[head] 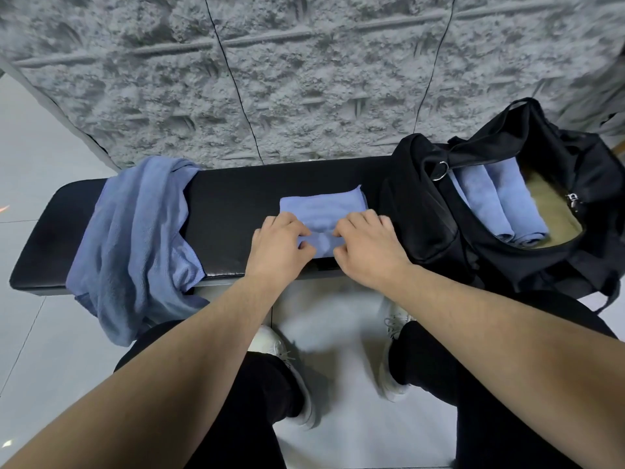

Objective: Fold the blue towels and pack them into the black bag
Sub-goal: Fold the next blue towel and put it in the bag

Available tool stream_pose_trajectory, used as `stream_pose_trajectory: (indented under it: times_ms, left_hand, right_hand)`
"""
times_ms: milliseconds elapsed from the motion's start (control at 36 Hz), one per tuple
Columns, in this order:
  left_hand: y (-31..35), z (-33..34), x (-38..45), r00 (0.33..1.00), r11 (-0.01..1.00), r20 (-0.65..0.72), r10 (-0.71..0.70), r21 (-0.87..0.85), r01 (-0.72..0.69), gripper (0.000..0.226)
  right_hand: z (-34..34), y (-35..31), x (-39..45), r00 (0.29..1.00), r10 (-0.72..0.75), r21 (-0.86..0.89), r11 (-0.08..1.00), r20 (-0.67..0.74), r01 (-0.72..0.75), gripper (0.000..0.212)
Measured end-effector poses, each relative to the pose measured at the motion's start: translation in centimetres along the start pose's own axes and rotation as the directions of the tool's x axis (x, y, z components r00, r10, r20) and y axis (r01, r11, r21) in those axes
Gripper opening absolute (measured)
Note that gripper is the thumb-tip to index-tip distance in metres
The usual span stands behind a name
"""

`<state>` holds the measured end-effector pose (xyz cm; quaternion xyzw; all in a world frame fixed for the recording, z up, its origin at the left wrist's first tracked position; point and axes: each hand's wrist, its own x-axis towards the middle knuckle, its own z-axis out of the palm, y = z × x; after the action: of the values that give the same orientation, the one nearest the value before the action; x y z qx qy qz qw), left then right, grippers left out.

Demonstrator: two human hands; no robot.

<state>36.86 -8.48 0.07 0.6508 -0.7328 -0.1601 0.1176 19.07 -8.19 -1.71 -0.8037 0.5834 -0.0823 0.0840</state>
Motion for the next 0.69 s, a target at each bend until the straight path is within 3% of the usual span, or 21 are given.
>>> stream_pose_trajectory:
  times_ms: [111, 306, 417, 556, 694]
  left_hand:
    - [0.0, 0.0, 0.2, 1.000, 0.999, 0.012, -0.001, 0.040, 0.000, 0.034]
    - [0.0, 0.1, 0.3, 0.984, 0.989, -0.148, 0.102, 0.117, -0.085, 0.021]
    - [0.3, 0.0, 0.4, 0.986, 0.987, -0.120, 0.112, 0.125, -0.097, 0.025]
    - [0.5, 0.0, -0.3, 0.989, 0.985, -0.083, 0.118, 0.139, -0.106, 0.028]
    - [0.3, 0.2, -0.5, 0.991, 0.975, -0.031, 0.133, 0.181, -0.125, 0.036]
  right_hand:
    - [0.5, 0.0, 0.3, 0.992, 0.005, -0.040, 0.999, -0.130, -0.010, 0.029]
    - [-1.4, 0.1, 0.6, 1.000, 0.002, 0.053, 0.999, -0.022, -0.001, 0.032]
    - [-1.4, 0.4, 0.5, 1.000, -0.019, 0.061, 0.998, -0.020, 0.020, 0.032]
    - [-0.7, 0.3, 0.2, 0.979, -0.114, -0.014, 0.994, -0.168, 0.113, 0.016]
    - [-0.2, 0.1, -0.4, 0.976, -0.199, -0.109, 0.976, -0.087, 0.189, 0.019]
